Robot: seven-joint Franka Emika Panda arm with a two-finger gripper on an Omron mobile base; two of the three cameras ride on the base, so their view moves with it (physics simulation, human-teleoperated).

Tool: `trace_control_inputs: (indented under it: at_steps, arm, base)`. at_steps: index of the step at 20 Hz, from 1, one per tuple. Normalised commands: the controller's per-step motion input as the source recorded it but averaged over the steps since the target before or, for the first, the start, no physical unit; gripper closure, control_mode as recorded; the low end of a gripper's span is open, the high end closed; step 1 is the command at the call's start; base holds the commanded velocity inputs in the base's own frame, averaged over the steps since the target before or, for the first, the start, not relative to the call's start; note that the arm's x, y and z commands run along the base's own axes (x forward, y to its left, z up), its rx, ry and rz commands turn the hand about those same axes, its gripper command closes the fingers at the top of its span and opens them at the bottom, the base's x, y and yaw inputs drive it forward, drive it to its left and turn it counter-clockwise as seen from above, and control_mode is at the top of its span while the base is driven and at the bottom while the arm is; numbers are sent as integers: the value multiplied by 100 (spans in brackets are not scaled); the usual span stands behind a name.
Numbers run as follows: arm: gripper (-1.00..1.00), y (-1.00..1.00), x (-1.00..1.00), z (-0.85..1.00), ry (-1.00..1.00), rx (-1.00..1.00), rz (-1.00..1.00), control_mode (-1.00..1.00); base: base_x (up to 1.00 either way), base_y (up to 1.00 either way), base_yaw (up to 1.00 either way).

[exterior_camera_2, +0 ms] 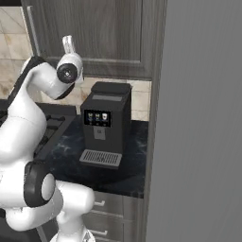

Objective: Pick the mango from the counter and place it in the cabinet. Then close the cabinet.

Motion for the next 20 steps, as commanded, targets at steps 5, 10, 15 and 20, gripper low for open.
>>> trace_control_inputs:
  at_steps: [5, 10, 15, 20]
  arm:
    - [-100, 67, 100, -36, -3, -24, -37, -100]
    - [-100, 15, 38, 10, 20, -13, -38, -100]
    - [-100, -3, -71, 42, 48, -2, -22, -100]
    - [-100, -9, -100, 20, 27, 0, -5, -100]
  base:
    - [0, 0, 0]
    - [0, 0, 0]
    - [0, 0, 0]
    - [0, 0, 0]
